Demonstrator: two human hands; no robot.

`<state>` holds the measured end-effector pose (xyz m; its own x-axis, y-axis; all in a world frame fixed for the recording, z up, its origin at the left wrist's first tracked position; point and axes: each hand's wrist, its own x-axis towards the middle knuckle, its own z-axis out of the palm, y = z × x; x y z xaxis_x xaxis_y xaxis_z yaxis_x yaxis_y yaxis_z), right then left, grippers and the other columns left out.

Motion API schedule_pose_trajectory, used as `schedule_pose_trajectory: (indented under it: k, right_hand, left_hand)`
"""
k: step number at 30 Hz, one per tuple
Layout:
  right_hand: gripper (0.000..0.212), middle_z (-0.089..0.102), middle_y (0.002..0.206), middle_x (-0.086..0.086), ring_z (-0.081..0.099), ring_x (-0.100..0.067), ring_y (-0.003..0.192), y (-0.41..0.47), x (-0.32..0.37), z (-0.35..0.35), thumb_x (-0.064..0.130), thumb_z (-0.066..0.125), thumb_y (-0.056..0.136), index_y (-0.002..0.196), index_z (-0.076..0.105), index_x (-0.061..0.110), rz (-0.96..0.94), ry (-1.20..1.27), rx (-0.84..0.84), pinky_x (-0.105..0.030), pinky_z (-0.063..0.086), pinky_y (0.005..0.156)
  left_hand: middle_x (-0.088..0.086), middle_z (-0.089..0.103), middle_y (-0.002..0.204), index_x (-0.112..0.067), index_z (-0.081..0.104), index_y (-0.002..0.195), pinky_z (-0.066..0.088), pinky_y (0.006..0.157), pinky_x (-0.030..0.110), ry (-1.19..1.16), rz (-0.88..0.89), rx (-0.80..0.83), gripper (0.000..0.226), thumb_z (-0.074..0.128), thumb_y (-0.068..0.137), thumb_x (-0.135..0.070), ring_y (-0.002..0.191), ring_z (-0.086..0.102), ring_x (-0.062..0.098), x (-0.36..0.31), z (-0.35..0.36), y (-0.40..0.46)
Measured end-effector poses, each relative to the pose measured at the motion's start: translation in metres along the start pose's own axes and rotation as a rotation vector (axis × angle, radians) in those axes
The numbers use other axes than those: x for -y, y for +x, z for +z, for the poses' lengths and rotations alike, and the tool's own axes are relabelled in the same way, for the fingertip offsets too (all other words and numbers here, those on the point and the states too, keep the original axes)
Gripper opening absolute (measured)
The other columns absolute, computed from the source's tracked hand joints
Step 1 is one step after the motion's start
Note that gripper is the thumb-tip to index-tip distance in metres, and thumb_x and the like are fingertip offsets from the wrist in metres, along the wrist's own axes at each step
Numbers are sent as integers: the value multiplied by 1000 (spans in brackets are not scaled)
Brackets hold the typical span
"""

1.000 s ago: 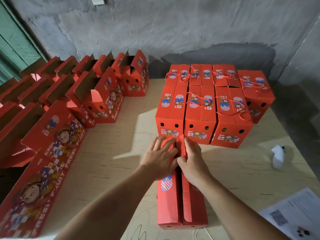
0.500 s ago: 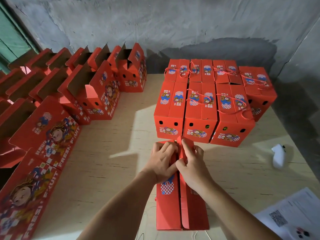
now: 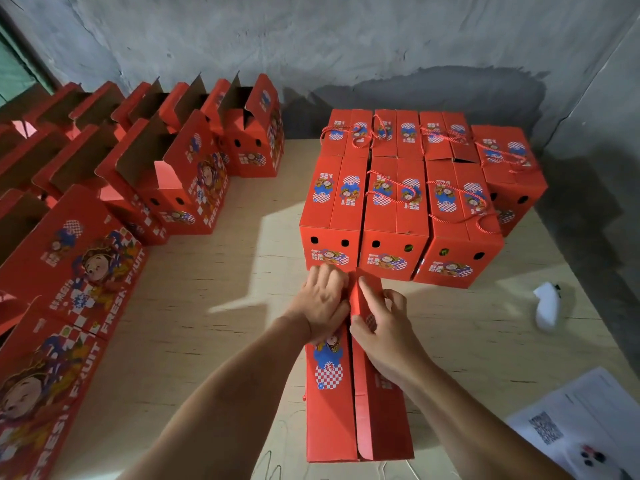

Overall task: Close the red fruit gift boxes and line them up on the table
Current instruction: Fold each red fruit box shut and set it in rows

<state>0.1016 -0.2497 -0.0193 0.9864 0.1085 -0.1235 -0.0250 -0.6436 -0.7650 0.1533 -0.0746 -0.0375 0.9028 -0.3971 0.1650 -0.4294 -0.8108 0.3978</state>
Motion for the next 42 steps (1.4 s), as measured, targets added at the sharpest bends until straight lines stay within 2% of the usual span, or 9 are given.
schedule_pose_trajectory:
  k: [5,10,16,21,24,28,33,37,42]
  right_hand:
    - [70,22,148,0,50,-29,125,0,7,5,39,58,95,158,27,46,12,-109,16,-44,48,105]
    - [76,20,156,-6,62,-32,114,6,22,8,30,59,93,160,23,34,-3,-275,22,-39,57,89]
    - [76,22,156,-11,60,-41,113,4,22,11,29,58,93,160,24,35,-6,-327,11,-44,55,89]
    - [74,11,160,-6,51,-40,123,5,16,15,42,55,96,159,15,44,45,-412,40,-45,51,91]
    - [69,8,158,1,38,-36,132,4,8,19,47,48,98,156,11,52,58,-383,18,-50,51,94]
    - [60,1,159,10,23,-31,141,2,1,26,54,36,102,153,5,59,35,-331,16,-52,51,98]
    - [58,-5,158,14,15,-28,140,1,2,32,71,21,97,150,0,60,35,-417,33,-53,49,97]
    - [65,-6,159,14,15,-30,141,4,0,33,80,13,91,151,2,58,41,-467,42,-52,46,98]
    - [55,6,160,4,24,-31,135,6,-9,37,62,21,101,154,11,51,-8,-495,-49,-49,51,91]
  left_hand:
    - [4,54,126,-10,50,130,36,102,39,-253,-281,-151,40,41,94,-26,113,43,24,2,11,-12]
    - [-4,46,145,-34,37,148,27,113,44,-106,-479,-10,56,35,94,-48,133,36,27,-1,10,-4]
    - [-2,39,144,-37,38,147,24,111,43,144,-620,42,50,37,99,-54,133,35,26,-15,13,0]
    - [-6,42,156,-30,48,148,31,114,38,27,-445,-57,47,50,102,-33,140,36,29,-45,9,-49]
    - [-12,13,171,-33,26,162,7,128,41,-44,-421,-19,57,38,107,-34,159,3,23,-68,18,-93]
    - [-22,-13,168,-49,-8,160,-17,121,39,10,-502,23,59,13,105,-48,157,-19,19,-81,31,-108]
    - [-14,-6,172,-36,-5,163,-14,125,46,88,-461,65,61,11,105,-43,158,-14,26,-73,36,-105]
    - [-9,20,170,-21,26,163,0,128,46,-80,-250,-17,57,26,106,-23,158,-2,9,-68,28,-106]
    - [-12,-4,172,-34,-2,164,-11,127,49,56,-413,89,68,30,104,-42,158,-14,23,-78,23,-110]
